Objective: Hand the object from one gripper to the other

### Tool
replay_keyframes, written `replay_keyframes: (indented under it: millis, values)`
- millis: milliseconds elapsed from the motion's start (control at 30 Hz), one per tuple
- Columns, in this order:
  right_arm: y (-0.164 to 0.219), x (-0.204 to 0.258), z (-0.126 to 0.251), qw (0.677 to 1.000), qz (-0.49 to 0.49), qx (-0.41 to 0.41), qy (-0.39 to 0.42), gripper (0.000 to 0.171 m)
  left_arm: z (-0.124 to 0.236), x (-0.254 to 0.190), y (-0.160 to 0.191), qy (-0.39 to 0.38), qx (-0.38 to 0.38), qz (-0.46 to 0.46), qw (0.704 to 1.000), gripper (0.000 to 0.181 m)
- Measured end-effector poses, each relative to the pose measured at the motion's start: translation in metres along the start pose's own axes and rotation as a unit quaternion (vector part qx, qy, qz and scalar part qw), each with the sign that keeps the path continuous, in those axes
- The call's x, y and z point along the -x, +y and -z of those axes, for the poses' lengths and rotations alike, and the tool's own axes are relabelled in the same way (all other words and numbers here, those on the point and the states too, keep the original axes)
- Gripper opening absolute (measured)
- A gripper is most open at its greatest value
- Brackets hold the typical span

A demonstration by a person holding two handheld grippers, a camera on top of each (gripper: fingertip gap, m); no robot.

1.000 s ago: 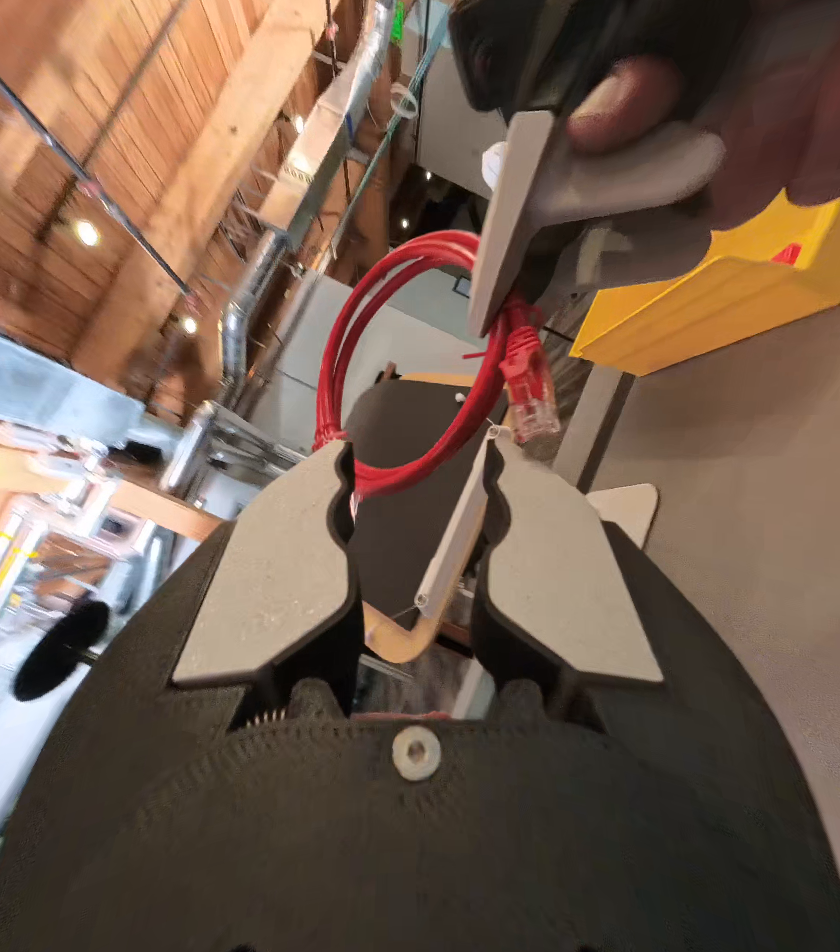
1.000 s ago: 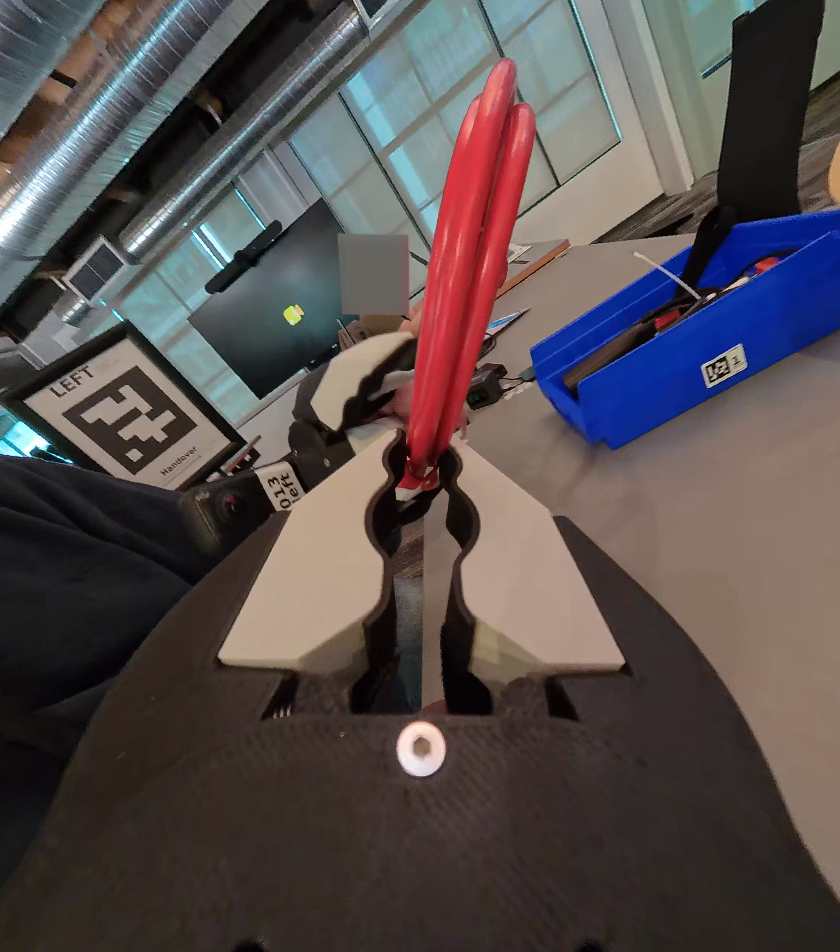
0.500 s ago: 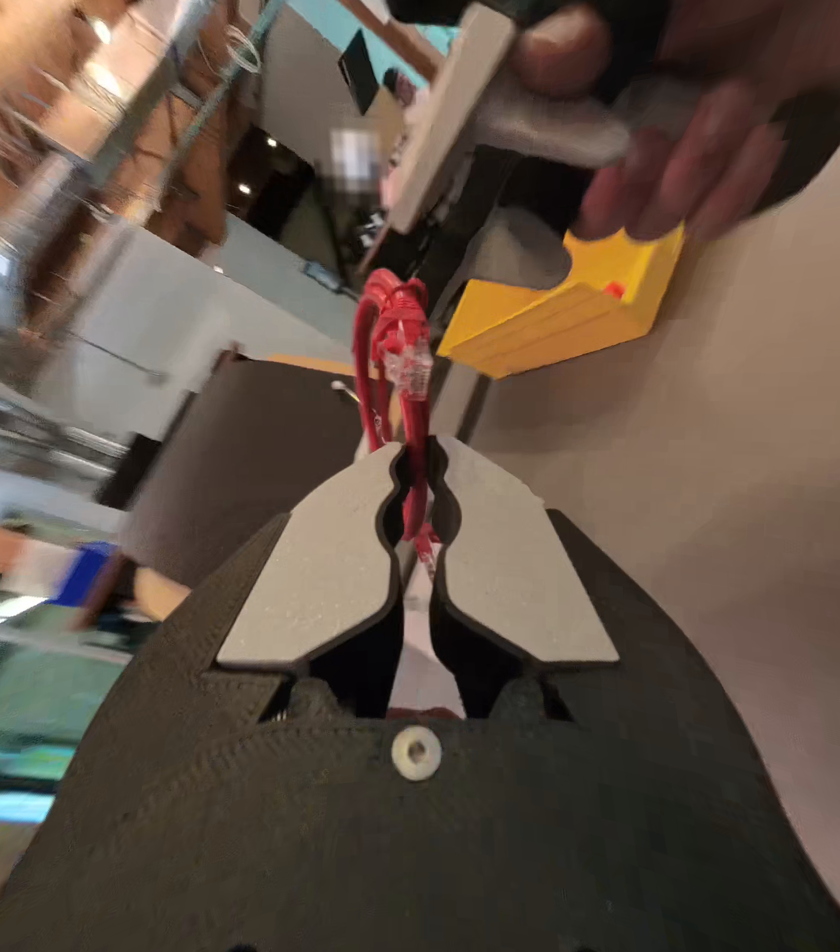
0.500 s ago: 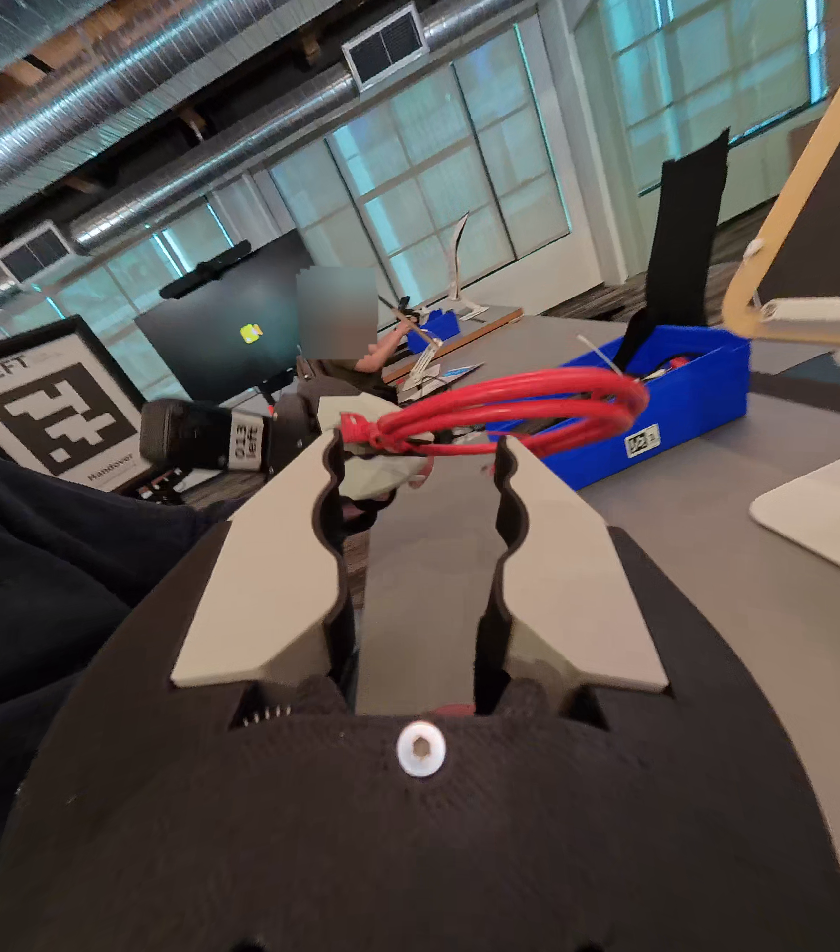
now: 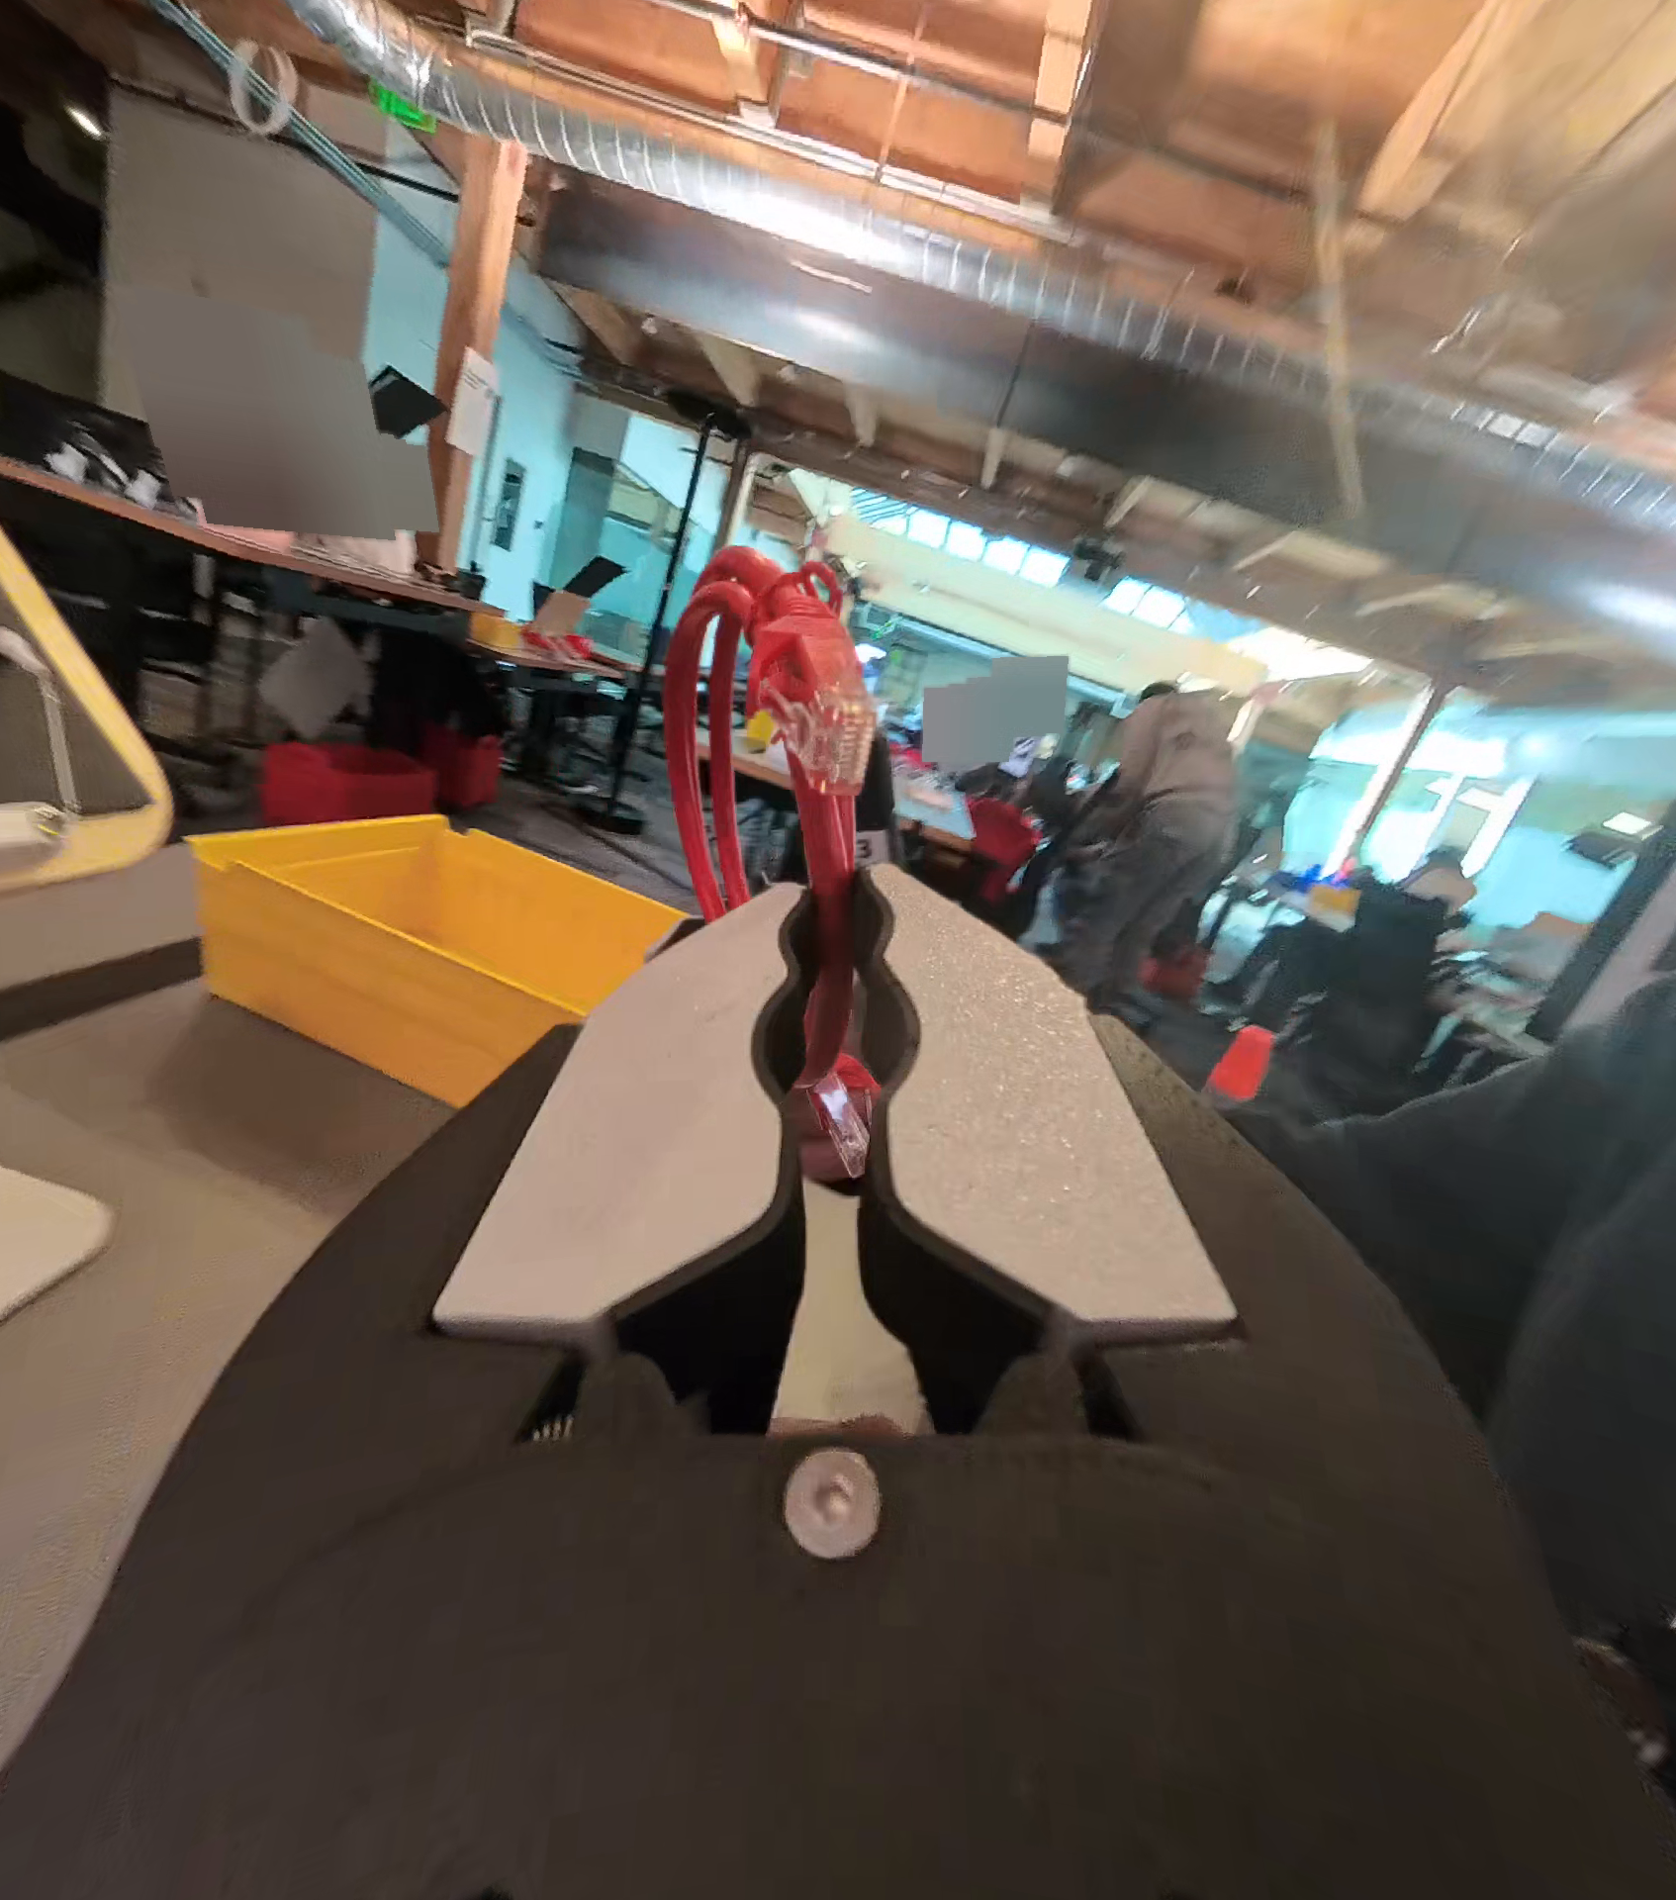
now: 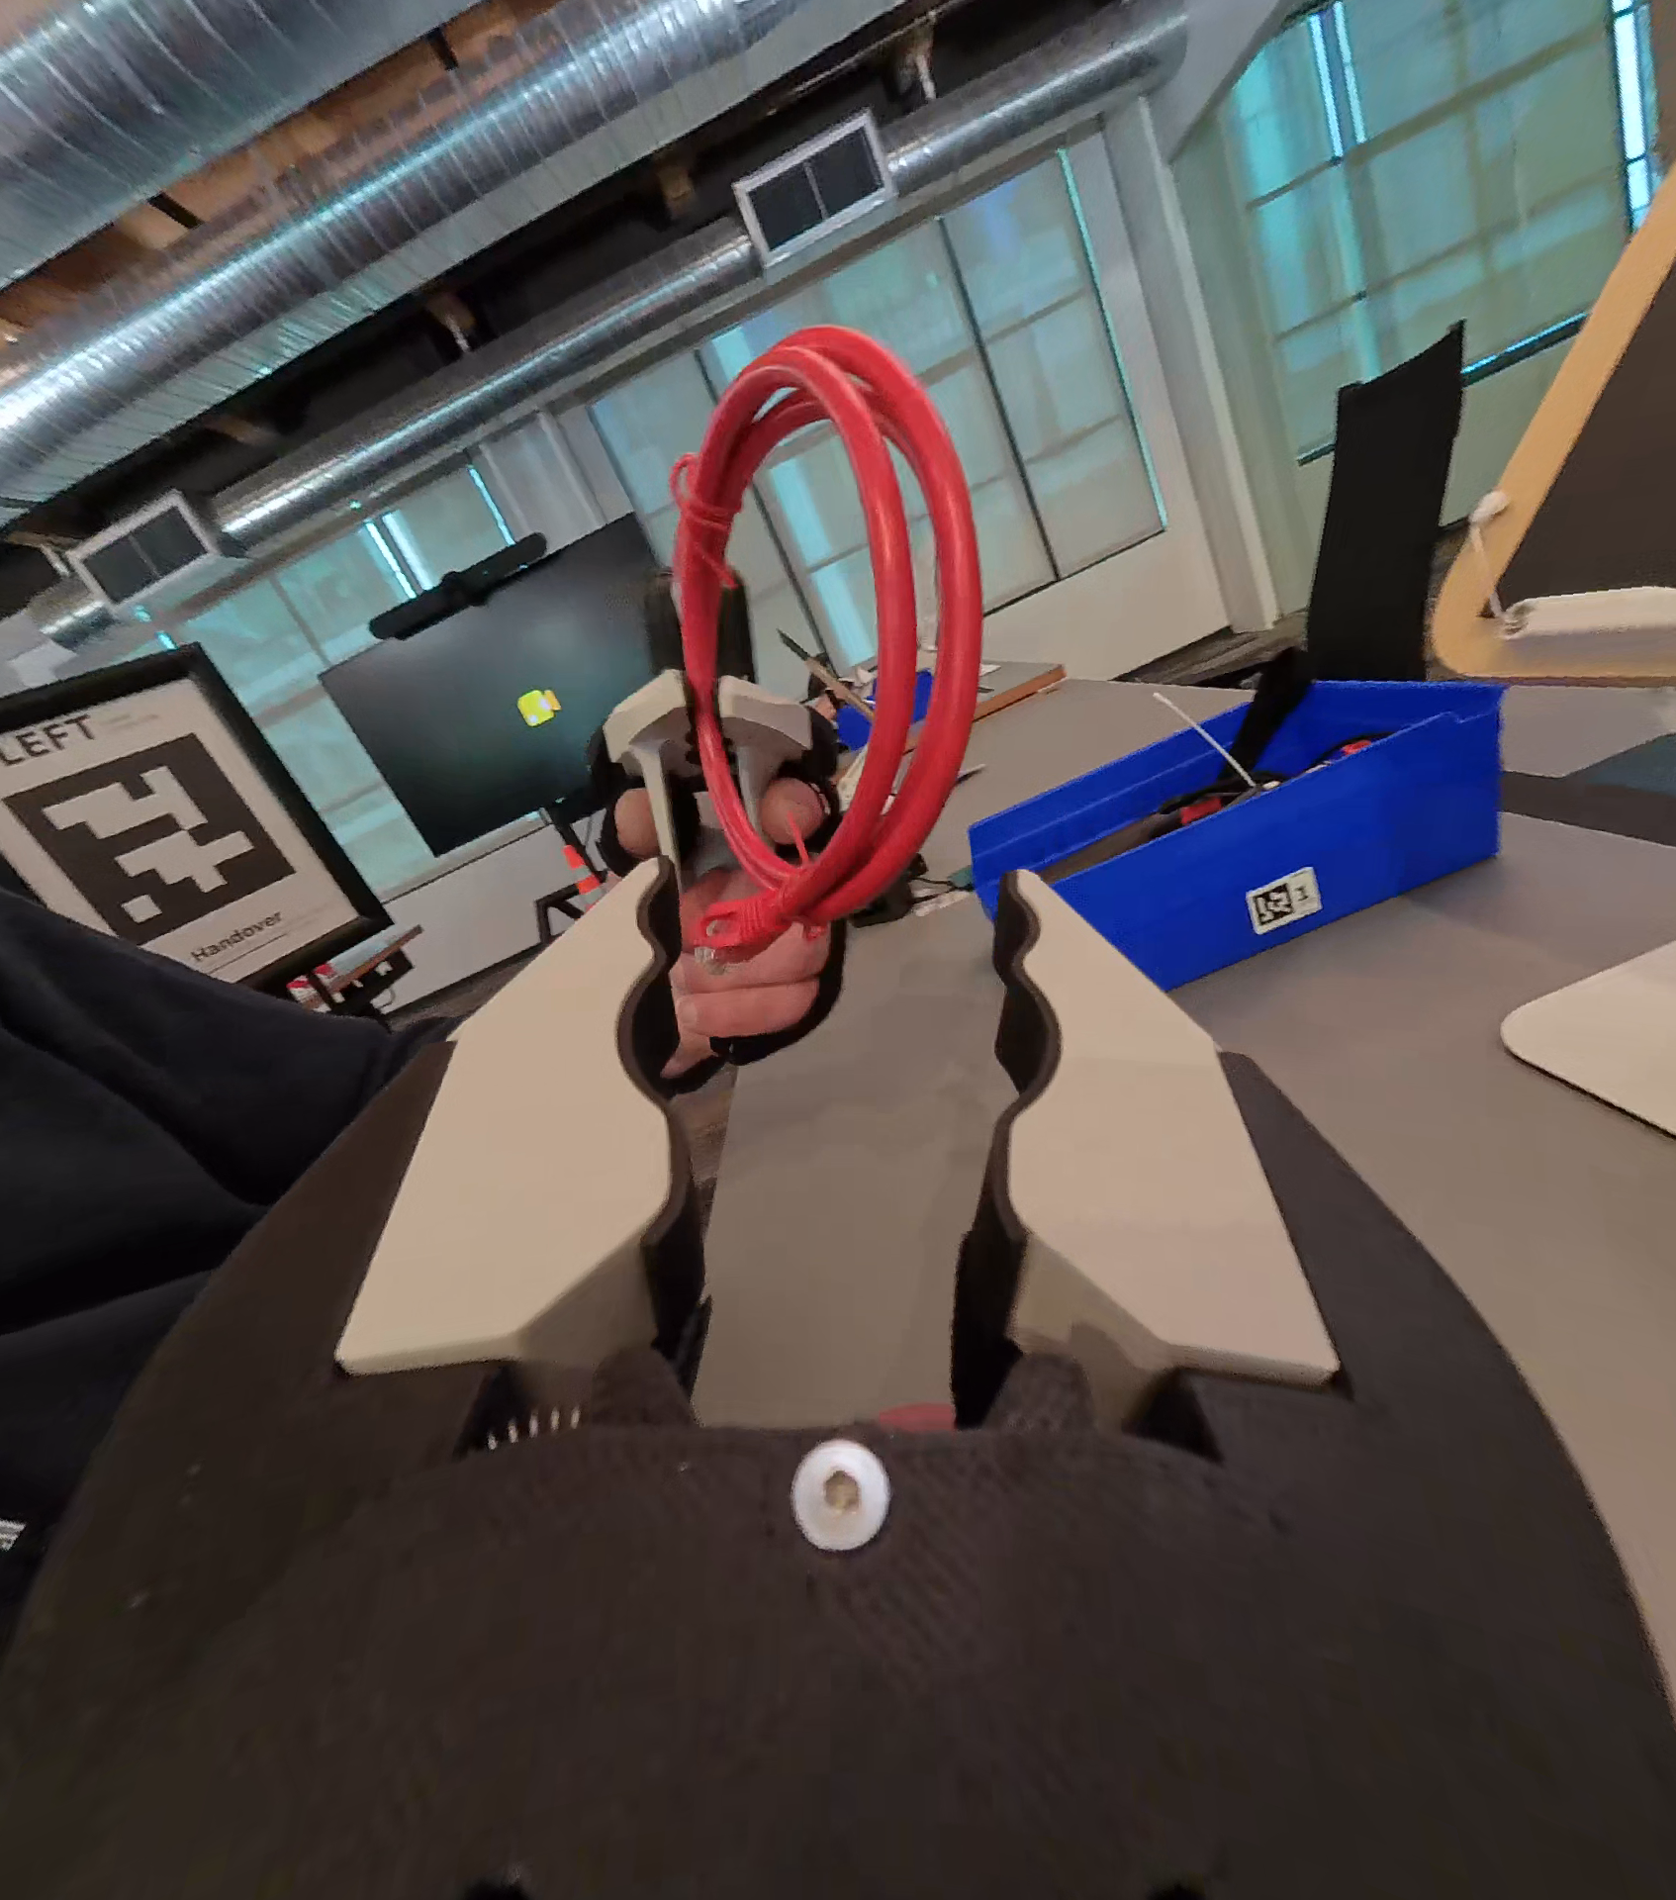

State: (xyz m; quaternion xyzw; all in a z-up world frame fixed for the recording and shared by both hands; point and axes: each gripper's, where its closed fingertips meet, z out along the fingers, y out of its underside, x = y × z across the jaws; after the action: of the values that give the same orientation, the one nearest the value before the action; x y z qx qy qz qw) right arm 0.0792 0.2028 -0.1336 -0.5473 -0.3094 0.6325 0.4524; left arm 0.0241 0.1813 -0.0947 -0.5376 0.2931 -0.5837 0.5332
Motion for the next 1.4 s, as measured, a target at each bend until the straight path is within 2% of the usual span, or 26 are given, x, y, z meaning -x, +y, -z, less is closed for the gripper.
replay_keyframes:
  millis: [133, 233, 433, 533, 600, 667, 833, 933, 1000, 1100, 1167, 1267, 1400]
  values:
    - [0.005, 0.010, -0.008, 0.999, -0.013, 0.001, -0.036, 0.042, -0.004, 0.003, 0.007, 0.021, -0.018, 0.054, 0.998, 0.006]
    - [0.003, 0.012, -0.008, 0.998, -0.026, -0.016, -0.054, 0.015, -0.006, 0.003, 0.009, 0.040, -0.030, 0.076, 0.996, 0.006]
    - [0.005, 0.012, -0.008, 0.998, -0.032, -0.012, -0.046, 0.010, -0.004, 0.012, 0.012, 0.036, -0.043, 0.087, 0.995, 0.006]
    - [0.000, 0.011, -0.005, 0.998, -0.036, -0.025, -0.037, 0.009, -0.003, 0.018, 0.020, 0.007, -0.016, 0.026, 1.000, 0.011]
    - [-0.003, 0.009, -0.003, 0.998, -0.041, -0.035, -0.027, 0.009, -0.001, 0.029, 0.028, -0.051, 0.023, -0.055, 0.997, 0.021]
    - [-0.006, 0.008, -0.001, 0.997, -0.054, -0.045, -0.023, 0.009, 0.004, 0.034, 0.029, -0.108, 0.045, -0.148, 0.982, 0.033]
    - [-0.005, 0.001, -0.001, 0.996, -0.074, -0.053, -0.004, 0.009, 0.004, 0.027, 0.028, -0.215, 0.102, -0.376, 0.896, 0.060]
    - [-0.006, -0.001, -0.003, 0.994, -0.088, -0.061, 0.008, 0.009, 0.001, 0.026, 0.030, -0.264, 0.141, -0.506, 0.809, 0.064]
    - [-0.007, 0.000, -0.004, 0.994, -0.092, -0.065, 0.011, 0.009, -0.003, 0.024, 0.038, -0.267, 0.162, -0.576, 0.755, 0.064]
    - [-0.008, 0.005, -0.004, 0.993, -0.097, -0.067, 0.006, 0.009, 0.000, 0.031, 0.040, -0.284, 0.181, -0.623, 0.706, 0.074]
    - [-0.009, 0.010, -0.002, 0.993, -0.101, -0.067, -0.002, 0.009, 0.007, 0.031, 0.031, -0.292, 0.168, -0.643, 0.688, 0.075]
    - [-0.008, 0.015, -0.001, 0.993, -0.104, -0.059, -0.007, 0.009, 0.018, 0.034, 0.013, -0.310, 0.172, -0.678, 0.644, 0.078]
    - [-0.005, 0.017, -0.004, 0.991, -0.122, -0.052, -0.009, 0.009, 0.015, 0.038, 0.001, -0.308, 0.203, -0.734, 0.570, 0.078]
